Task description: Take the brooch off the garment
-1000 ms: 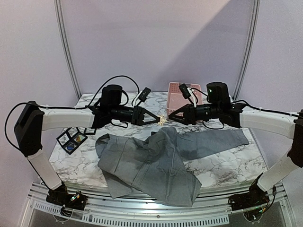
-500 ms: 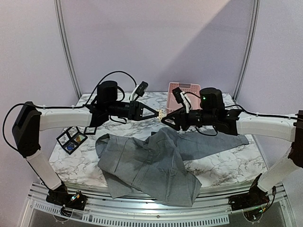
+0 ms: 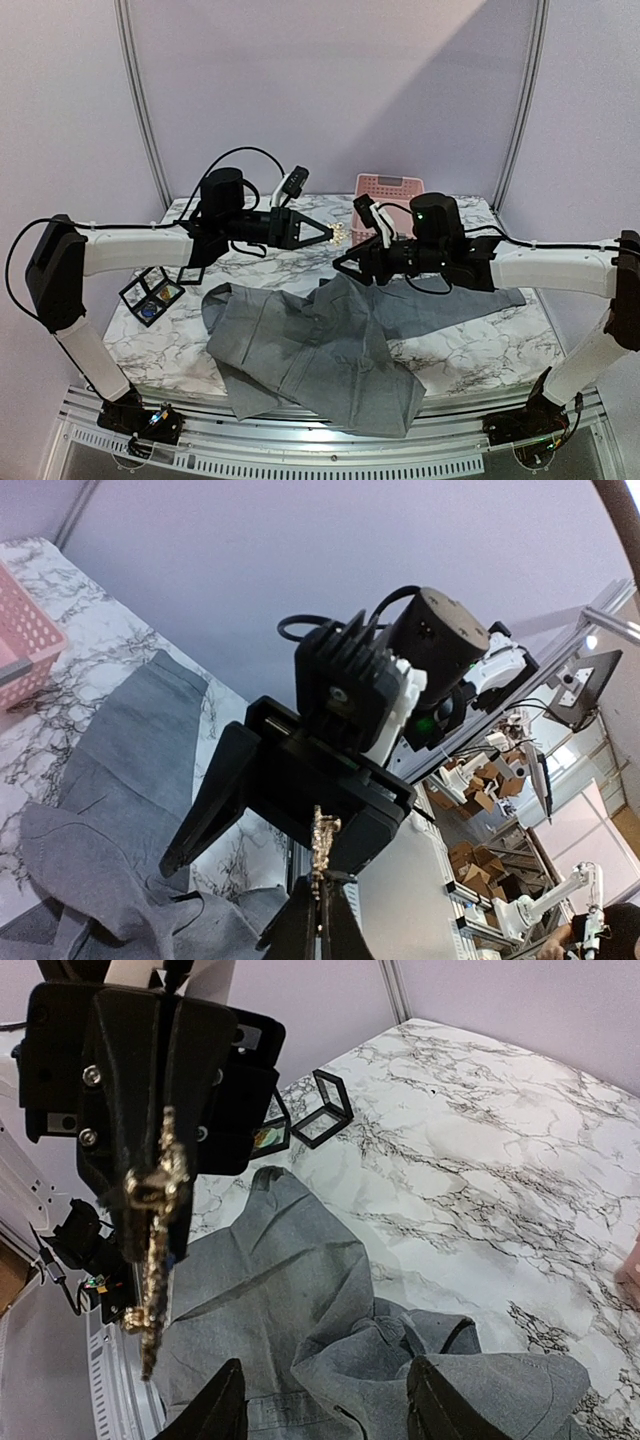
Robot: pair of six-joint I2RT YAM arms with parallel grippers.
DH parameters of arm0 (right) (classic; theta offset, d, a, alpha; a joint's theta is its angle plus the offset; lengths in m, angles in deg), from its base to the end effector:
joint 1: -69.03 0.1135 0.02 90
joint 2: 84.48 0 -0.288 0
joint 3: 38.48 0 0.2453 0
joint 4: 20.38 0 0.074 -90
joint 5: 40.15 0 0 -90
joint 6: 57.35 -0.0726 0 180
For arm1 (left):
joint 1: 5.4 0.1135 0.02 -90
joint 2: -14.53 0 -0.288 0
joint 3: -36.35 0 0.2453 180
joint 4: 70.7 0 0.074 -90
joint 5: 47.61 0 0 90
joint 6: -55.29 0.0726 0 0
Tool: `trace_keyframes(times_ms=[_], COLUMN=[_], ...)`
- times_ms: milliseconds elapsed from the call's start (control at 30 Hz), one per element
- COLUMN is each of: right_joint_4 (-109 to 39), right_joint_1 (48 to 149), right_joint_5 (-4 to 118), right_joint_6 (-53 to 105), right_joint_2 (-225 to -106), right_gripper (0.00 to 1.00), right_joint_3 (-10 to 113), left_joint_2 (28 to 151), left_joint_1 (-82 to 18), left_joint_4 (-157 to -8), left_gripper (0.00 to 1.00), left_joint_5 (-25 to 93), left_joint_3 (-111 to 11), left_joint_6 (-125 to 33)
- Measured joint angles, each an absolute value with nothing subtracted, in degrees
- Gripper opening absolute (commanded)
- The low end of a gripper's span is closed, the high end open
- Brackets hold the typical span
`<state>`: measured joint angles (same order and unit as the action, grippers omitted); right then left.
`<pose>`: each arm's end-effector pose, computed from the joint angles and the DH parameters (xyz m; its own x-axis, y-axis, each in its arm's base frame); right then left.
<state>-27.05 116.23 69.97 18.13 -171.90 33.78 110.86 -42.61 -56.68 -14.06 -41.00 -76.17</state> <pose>0.2370 0.2927 0.2842 -0.4717 -0.1629 -0.8666 -0.8136 0.4592 0.3566 0.2799 -0.2885 0.3101 -0.7107 0.0802 -0.6989 0.7004 -0.0118 -0.7136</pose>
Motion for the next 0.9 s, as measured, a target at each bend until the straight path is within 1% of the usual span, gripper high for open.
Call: trace_keyframes(times_ms=[300, 900], right_joint_4=[-25.87, -21.76], right_joint_1=[117.1, 117.1], right_joint_5=[69.97, 71.79], right_joint_6=[17.54, 14.68], right_joint_2=[-171.9, -171.88], right_gripper=[0.56, 0.58], right_joint_3=[33.78, 33.89], left_joint_2=[110.86, 111.06], left_joint_1=[-42.35, -42.35], left_joint_4=[-55.43, -55.15], left_gripper=[0.0, 0.0], left_joint_5=[-14.3, -15.28], left_joint_3=[-40.96, -40.96], left_joint_6=[-77.7, -77.96])
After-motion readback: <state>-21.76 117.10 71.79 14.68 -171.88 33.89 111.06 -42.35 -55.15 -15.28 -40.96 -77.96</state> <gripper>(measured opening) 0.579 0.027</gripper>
